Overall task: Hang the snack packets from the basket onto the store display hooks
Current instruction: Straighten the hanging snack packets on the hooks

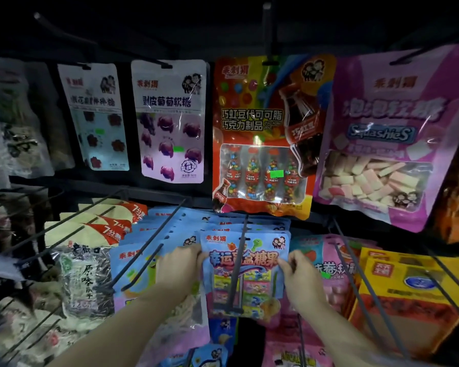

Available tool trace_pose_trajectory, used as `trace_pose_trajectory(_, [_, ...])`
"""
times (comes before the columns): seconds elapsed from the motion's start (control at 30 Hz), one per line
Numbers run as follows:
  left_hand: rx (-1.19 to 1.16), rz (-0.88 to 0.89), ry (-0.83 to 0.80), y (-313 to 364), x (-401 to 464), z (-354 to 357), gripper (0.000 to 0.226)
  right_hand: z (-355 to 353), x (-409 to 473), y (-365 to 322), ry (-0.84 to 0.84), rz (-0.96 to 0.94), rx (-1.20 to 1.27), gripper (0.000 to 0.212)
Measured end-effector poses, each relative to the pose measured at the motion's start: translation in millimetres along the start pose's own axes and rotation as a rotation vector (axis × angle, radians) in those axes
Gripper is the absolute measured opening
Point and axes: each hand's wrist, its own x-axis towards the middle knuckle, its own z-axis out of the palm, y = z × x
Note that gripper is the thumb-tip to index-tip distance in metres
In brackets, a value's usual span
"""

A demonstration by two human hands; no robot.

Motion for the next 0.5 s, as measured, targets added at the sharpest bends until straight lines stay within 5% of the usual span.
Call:
trace_pose_trajectory(0.3, [0.206,0.056,-0.088,8.6,-8.9,-5.4,0.036,-7.2,-22.1,-1.9,-0.02,0.015,-0.065,0.02])
trace_pose_trajectory(0.5, [0.222,0.052,-0.136,-0.2,-21.3,-15.7,0.048,-32.0,-59.0,7.4,-0.148,-0.04,-0.45,0.018])
